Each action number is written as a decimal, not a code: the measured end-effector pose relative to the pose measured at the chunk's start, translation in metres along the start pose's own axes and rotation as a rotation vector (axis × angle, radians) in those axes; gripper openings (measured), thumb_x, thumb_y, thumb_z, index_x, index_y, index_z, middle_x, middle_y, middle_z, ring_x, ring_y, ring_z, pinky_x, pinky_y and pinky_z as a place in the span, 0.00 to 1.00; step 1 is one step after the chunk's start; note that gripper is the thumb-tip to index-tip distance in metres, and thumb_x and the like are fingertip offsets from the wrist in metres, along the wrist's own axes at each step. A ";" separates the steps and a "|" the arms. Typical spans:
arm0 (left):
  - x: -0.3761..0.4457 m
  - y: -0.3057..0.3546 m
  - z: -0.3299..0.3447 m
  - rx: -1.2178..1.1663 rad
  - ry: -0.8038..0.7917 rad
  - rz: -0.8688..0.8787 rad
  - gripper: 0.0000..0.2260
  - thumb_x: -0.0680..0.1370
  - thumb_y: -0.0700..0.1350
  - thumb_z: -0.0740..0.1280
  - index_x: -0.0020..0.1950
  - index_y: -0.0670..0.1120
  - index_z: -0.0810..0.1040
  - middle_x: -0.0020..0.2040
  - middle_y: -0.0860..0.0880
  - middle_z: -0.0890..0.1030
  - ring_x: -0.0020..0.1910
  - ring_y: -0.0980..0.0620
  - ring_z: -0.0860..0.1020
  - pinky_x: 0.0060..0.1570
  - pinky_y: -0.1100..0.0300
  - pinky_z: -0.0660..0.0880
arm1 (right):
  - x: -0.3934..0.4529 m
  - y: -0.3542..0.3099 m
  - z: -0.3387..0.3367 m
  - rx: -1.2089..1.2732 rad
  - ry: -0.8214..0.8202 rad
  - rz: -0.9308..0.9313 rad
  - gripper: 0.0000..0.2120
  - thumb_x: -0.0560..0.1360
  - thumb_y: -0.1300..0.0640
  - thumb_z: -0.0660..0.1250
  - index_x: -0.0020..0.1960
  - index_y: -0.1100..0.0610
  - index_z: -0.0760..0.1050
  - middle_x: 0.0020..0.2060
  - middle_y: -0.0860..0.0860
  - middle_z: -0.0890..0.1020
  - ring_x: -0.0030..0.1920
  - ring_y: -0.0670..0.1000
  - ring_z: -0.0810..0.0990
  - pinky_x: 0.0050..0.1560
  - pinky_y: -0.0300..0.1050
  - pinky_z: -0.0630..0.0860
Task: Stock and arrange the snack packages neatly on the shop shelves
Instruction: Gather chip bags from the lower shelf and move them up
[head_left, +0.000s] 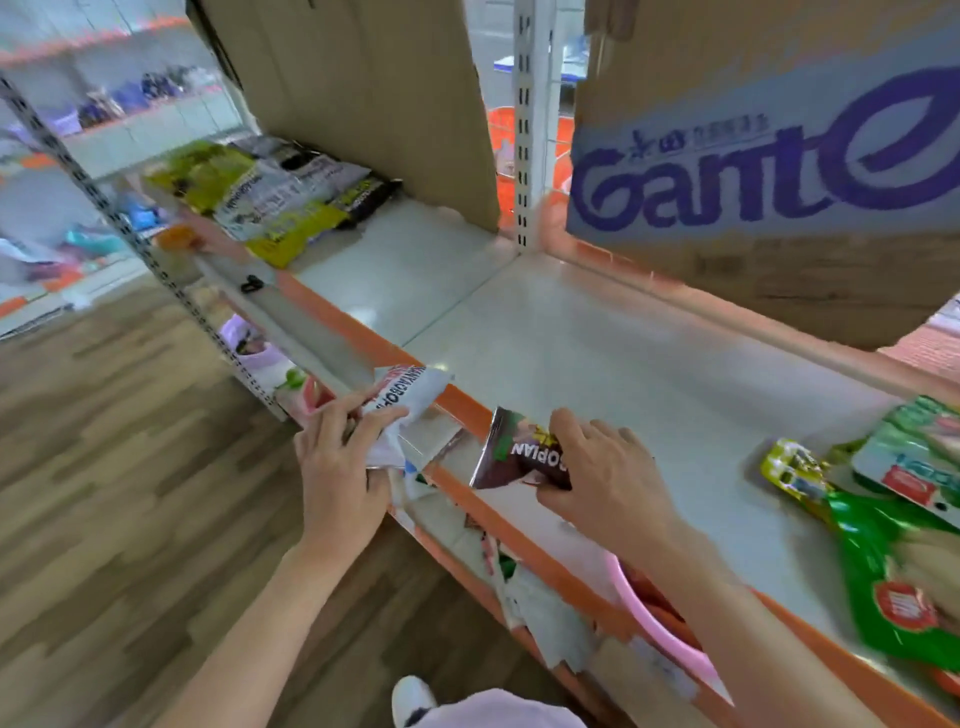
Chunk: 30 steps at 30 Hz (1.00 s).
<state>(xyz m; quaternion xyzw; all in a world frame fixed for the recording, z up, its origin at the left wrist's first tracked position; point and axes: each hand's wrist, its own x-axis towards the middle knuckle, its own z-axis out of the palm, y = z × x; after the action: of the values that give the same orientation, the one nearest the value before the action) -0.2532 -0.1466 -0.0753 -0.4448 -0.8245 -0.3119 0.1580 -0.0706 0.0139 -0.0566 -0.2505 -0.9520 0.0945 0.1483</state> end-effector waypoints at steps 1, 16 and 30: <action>0.005 -0.013 -0.002 -0.017 -0.005 -0.002 0.29 0.58 0.24 0.64 0.55 0.45 0.79 0.59 0.43 0.75 0.58 0.39 0.71 0.51 0.46 0.67 | 0.009 -0.012 0.004 0.001 -0.003 -0.007 0.18 0.68 0.48 0.65 0.53 0.54 0.66 0.46 0.52 0.79 0.48 0.57 0.75 0.44 0.47 0.62; 0.060 -0.197 -0.056 -0.040 0.040 -0.121 0.27 0.60 0.30 0.59 0.55 0.49 0.77 0.58 0.44 0.75 0.56 0.42 0.72 0.48 0.58 0.61 | 0.158 -0.153 0.074 0.083 -0.031 -0.031 0.15 0.71 0.48 0.67 0.49 0.54 0.64 0.38 0.47 0.69 0.42 0.55 0.75 0.41 0.43 0.61; 0.178 -0.264 -0.038 -0.131 0.056 -0.196 0.22 0.64 0.32 0.57 0.53 0.43 0.80 0.57 0.41 0.76 0.56 0.38 0.74 0.50 0.38 0.71 | 0.345 -0.118 0.145 0.036 -0.097 0.159 0.28 0.68 0.37 0.62 0.55 0.59 0.64 0.52 0.56 0.74 0.55 0.59 0.71 0.52 0.55 0.68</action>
<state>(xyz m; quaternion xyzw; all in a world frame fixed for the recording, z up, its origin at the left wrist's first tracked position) -0.5718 -0.1666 -0.0499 -0.3626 -0.8371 -0.3914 0.1204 -0.4578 0.0714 -0.0816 -0.3176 -0.9334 0.1351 0.0985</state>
